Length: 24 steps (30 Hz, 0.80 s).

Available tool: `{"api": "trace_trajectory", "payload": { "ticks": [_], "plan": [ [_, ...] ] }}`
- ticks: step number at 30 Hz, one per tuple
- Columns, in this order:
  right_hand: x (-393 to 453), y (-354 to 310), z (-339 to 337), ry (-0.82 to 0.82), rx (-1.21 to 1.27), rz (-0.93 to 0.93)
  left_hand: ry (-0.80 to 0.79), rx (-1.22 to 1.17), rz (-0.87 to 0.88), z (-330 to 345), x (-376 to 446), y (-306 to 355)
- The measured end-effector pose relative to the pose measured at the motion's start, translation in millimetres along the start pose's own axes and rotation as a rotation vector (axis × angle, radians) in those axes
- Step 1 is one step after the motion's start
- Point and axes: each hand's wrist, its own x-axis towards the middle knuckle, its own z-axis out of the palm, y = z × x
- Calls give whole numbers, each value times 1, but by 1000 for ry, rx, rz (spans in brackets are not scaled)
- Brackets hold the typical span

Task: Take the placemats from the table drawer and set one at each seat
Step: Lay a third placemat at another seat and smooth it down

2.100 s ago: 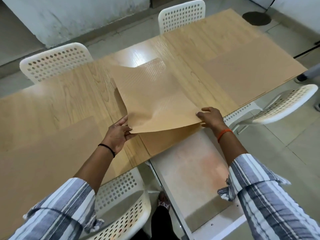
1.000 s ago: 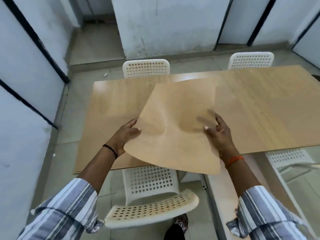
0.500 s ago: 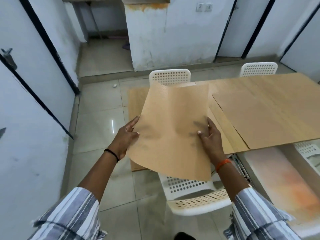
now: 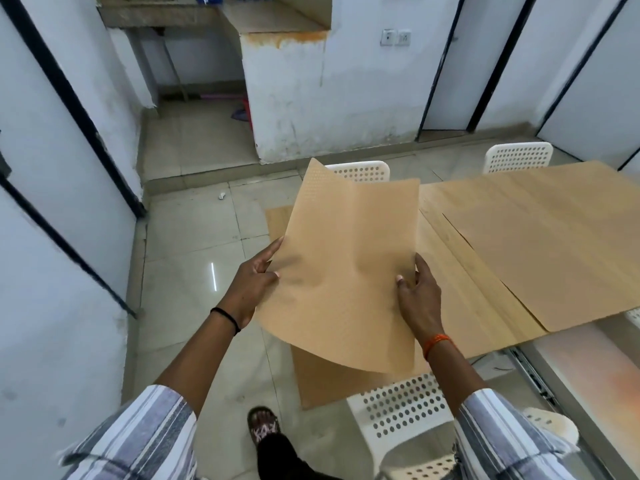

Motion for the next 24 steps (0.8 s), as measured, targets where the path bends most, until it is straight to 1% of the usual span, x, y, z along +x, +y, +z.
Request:
{"api": "trace_trajectory", "payload": {
  "ticks": [6,11,13,19,24],
  "plan": [
    [77,4,65,85,22,61,-95,79,-49,-27,125,12],
    [138,12,118,192,33,219,-202,210,-125,-33,243,19],
    [152,16,135,234,25,273,-277,263,-145,-31,279,16],
    [168,29,171,295,29,436,-413,376,-201,-29,344,-5],
    [182,33,193,350,-61,550,-463,515,-256,-37,401,-17]
  ]
}}
